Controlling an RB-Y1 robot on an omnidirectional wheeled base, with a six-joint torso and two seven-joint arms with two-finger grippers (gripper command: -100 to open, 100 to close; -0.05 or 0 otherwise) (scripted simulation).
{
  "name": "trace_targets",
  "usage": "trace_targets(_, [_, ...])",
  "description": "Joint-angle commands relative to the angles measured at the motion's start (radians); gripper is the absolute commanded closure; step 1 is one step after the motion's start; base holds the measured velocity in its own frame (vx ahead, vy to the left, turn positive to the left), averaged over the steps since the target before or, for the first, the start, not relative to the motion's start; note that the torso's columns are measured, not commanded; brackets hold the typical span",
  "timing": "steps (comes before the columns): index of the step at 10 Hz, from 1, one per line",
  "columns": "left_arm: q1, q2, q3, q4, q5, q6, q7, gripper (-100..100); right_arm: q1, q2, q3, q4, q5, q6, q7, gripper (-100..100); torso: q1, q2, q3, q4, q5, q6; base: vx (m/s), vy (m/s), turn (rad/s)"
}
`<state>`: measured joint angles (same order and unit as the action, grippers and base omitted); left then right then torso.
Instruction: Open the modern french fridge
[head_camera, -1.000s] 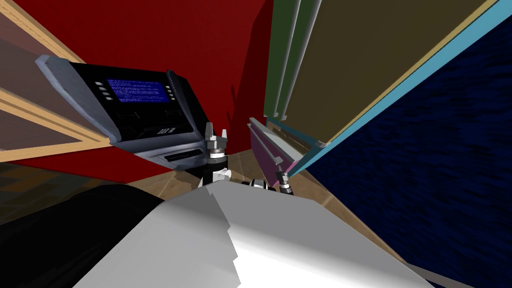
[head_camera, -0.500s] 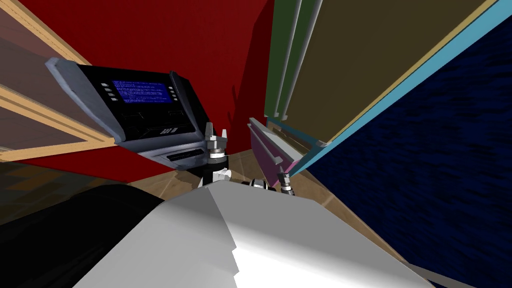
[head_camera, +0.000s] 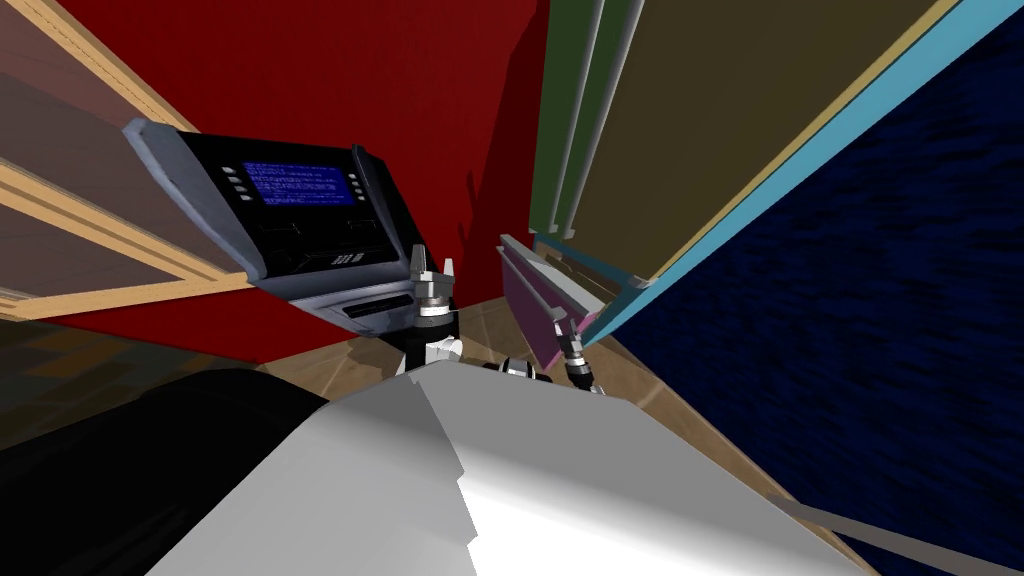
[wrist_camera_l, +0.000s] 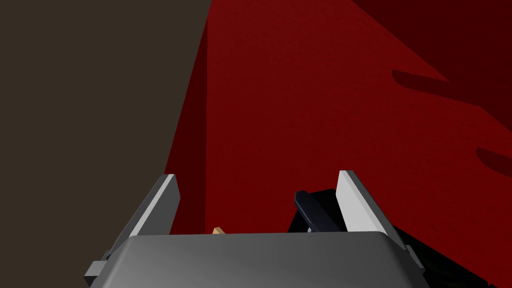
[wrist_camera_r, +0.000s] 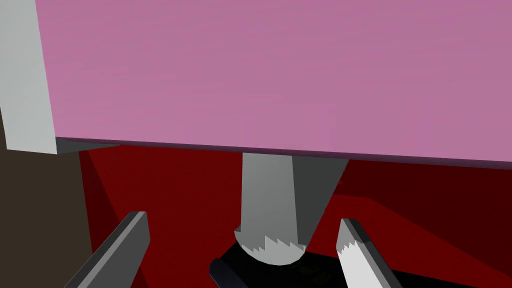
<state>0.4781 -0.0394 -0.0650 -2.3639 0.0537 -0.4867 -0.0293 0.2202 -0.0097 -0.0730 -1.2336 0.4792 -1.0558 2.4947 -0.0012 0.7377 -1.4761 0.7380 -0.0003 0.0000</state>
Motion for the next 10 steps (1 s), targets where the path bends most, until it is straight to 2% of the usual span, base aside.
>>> trace_targets(1, [0.0,0.0,0.0,0.0,0.0,0.0,0.0,0,-0.031,-0.021,-0.005,-0.039,0.002,0.063,-0.042,-100,0.0,-0.001,-0.001,0.0,0.0,0.0,-0.066,0.02,-0.011])
trace_targets(3, [0.0,0.0,0.0,0.0,0.0,0.0,0.0,0,-0.055,-0.035,-0.006,-0.073,0.005,0.114,-0.073,-100,0.002,0.0,0.0,0.0,0.001,0.0,-0.066,0.031,-0.012])
trace_targets(4, [0.0,0.0,0.0,0.0,0.0,0.0,0.0,0,-0.047,-0.031,-0.007,-0.048,0.004,0.089,-0.057,-100,0.002,0.002,0.001,0.002,0.001,0.001,-0.025,0.013,-0.003])
trace_targets(5, [0.0,0.0,0.0,0.0,0.0,0.0,0.0,0,-0.047,-0.032,-0.007,-0.05,0.004,0.094,-0.061,0,0.001,0.002,0.001,0.002,0.001,0.0,0.0,0.0,0.0])
trace_targets(10, [0.0,0.0,0.0,0.0,0.0,0.0,0.0,0,-0.047,-0.032,-0.007,-0.049,0.004,0.095,-0.061,0,0.001,0.0,0.0,0.0,0.0,0.0,0.0,0.0,0.0])
